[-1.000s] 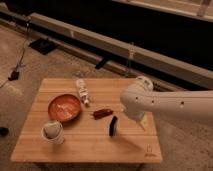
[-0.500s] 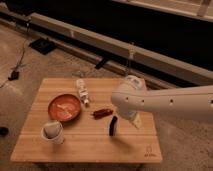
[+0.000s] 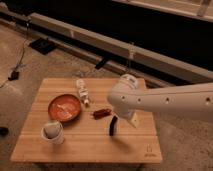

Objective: Knock the eraser over

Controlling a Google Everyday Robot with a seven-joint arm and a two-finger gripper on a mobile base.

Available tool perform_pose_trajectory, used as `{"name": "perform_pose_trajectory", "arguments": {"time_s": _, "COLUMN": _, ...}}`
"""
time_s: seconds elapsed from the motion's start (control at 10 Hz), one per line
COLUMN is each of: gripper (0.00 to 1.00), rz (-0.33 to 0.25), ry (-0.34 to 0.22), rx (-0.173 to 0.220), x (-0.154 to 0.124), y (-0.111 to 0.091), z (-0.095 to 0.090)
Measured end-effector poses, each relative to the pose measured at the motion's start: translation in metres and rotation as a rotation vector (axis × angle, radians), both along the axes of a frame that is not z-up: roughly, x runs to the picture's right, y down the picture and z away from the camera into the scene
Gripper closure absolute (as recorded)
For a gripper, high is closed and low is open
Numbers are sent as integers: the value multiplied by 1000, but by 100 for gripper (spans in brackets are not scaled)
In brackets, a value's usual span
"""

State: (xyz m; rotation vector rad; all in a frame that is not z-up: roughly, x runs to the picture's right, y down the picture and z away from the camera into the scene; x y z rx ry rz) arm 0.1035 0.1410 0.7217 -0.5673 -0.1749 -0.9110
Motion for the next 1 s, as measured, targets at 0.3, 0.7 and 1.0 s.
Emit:
{"name": "perform_pose_trajectory", "arguments": {"time_s": 0.3, "gripper": 20, "rz": 62, "ry": 31, "rx": -23, "x": 35, "y": 2, "z": 4}}
{"name": "perform_pose_trajectory", "arguments": {"time_s": 0.7, "gripper": 20, "rz": 14, "ry": -94, "rx": -49, "x": 14, "y": 19, "z": 5}}
{"name": "perform_pose_trajectory", "arguments": {"time_s": 1.0, "gripper": 20, "rz": -15, "ry": -128, "rx": -57, "x": 3, "y": 25, "z": 6}}
